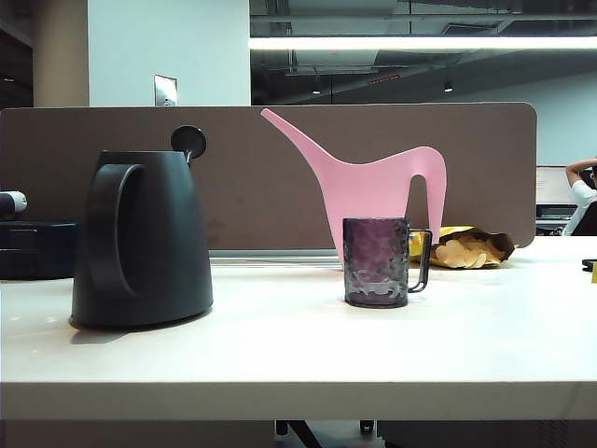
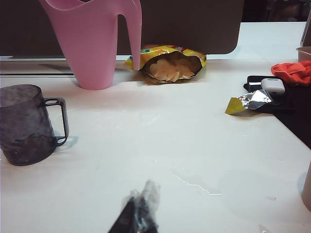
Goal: Pour the water from the cup into the kettle.
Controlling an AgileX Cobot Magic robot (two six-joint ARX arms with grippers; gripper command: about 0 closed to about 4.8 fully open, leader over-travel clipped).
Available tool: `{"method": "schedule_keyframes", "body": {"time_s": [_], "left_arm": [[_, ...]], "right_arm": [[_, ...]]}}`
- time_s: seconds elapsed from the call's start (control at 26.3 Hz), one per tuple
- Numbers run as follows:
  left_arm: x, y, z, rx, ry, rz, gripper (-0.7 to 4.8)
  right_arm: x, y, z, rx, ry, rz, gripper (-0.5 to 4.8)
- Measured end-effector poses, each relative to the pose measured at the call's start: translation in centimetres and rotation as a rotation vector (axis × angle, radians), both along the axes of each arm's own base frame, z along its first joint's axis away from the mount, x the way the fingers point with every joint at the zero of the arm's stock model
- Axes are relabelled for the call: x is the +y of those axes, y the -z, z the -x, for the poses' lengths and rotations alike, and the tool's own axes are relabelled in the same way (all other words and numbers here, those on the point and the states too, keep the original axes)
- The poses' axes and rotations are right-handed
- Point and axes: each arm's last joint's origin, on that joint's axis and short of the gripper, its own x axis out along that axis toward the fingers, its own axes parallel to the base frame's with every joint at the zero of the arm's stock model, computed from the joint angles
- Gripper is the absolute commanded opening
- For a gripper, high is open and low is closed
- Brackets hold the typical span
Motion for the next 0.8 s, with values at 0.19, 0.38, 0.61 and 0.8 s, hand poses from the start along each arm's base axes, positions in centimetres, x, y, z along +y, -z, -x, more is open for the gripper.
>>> {"method": "schedule_keyframes", "body": {"time_s": [0.19, 0.38, 0.61, 0.8], "left_arm": [[0.0, 0.0, 0.0, 0.000, 0.000, 0.000, -0.05], [-0.1, 0.0, 0.0, 0.000, 0.030, 0.000, -0.05], [-0.4, 0.0, 0.0, 0.000, 0.132, 0.000, -0.05], [-0.6, 0.1, 0.1, 0.008, 0.220, 0.001, -0.05]], "right_arm": [[0.1, -0.1, 0.0, 0.002, -0.018, -0.063, -0.09], [0.2, -2.8, 0.8, -0.024, -0.061, -0.075, -0.09], [0.2, -7.2, 2.3, -0.078, -0.030, -0.072, -0.09], [0.5, -9.9, 1.6, 0.024, -0.116, -0.084, -0.09]]}}
